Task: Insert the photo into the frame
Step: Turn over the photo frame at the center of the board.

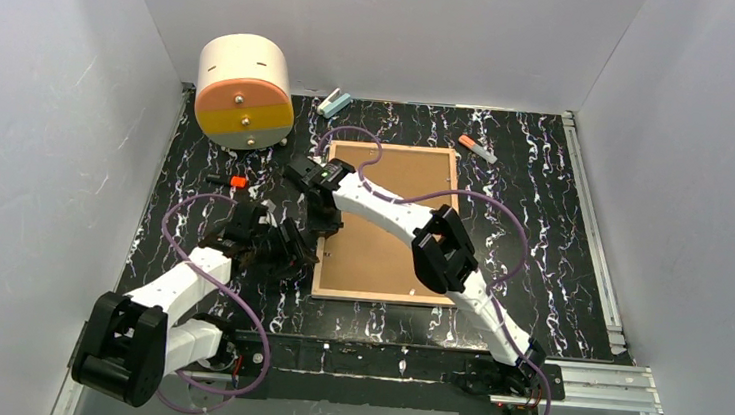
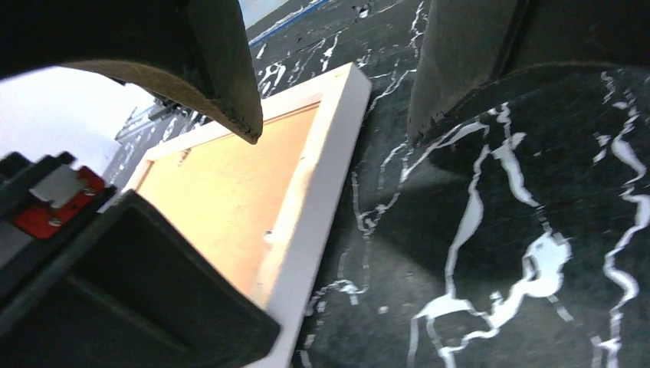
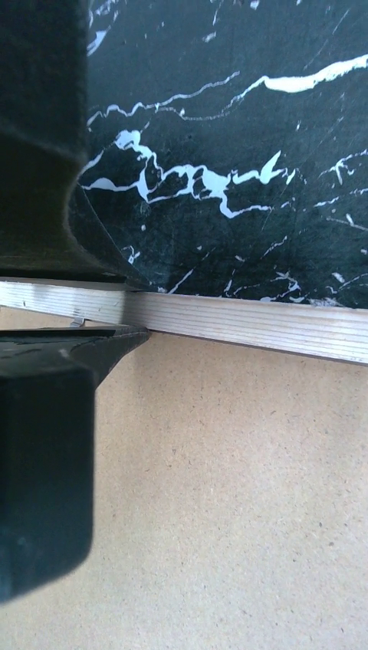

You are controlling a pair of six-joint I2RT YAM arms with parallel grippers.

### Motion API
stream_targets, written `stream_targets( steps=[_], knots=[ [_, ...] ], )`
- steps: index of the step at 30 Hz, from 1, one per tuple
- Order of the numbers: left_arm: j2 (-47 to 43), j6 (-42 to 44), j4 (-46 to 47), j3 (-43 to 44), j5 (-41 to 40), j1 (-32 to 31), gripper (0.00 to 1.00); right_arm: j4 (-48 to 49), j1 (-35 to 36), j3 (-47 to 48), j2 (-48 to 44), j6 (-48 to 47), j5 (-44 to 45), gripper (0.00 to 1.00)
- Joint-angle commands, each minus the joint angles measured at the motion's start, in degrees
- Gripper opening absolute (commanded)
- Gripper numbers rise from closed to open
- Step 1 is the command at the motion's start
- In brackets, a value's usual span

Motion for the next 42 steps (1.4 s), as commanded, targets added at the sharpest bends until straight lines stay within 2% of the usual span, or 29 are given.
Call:
stream_targets(
  steps=[1,8,13,18,21,26,29,33,36,37,39,40,42],
  knots=[
    [0.3,2.0,5.3,0.9,6.0,0.3,0.67,1.7,-0.3,4.4,-5.4,3.2,-3.6,0.06],
    [5.8,5.3,4.9,5.7,11.7,0.4,0.67,4.1,-0.9,-0.6,-12.8,4.5,-7.7,0.02],
    [7.3,4.5,5.1,7.7,14.1,1.3,0.66,5.4,-1.2,-3.3,-16.4,5.0,-9.2,0.01],
    [5.6,-3.4,12.1,8.5,28.1,4.9,0.64,5.8,-1.6,-5.0,-19.0,5.2,-10.8,0.01],
    [2.4,-8.5,16.9,7.2,32.7,6.1,0.59,6.3,-1.8,-6.3,-20.7,5.4,-11.0,0.01],
    [1.3,-13.6,22.7,5.7,36.6,6.3,0.40,7.8,-2.4,-8.4,-22.8,6.2,-12.1,0.01],
    [2.6,-13.1,22.1,5.9,37.7,6.3,0.30,8.3,-2.5,-7.9,-23.0,6.7,-12.1,0.01],
    [3.3,-9.6,17.0,7.7,36.8,6.3,0.27,8.7,-2.5,-6.9,-23.2,7.2,-14.2,0.01],
    [3.4,-7.6,14.5,10.3,36.5,6.3,0.17,8.9,-2.5,-6.6,-23.3,7.3,-13.9,0.02],
    [3.5,-6.2,12.6,11.6,35.8,6.3,0.11,8.5,-2.5,-6.4,-23.3,7.3,-13.5,0.07],
    [3.8,-1.4,5.3,15.7,33.7,6.3,0.00,6.1,-2.5,-4.4,-23.0,6.7,-10.9,0.31],
    [4.2,1.7,1.1,18.2,32.3,6.3,0.00,4.4,-2.6,-2.2,-22.5,6.0,-9.2,0.44],
    [5.1,6.1,-5.0,22.8,30.4,6.3,0.00,-0.2,-2.9,3.2,-21.6,5.2,-5.9,0.58]
  ],
)
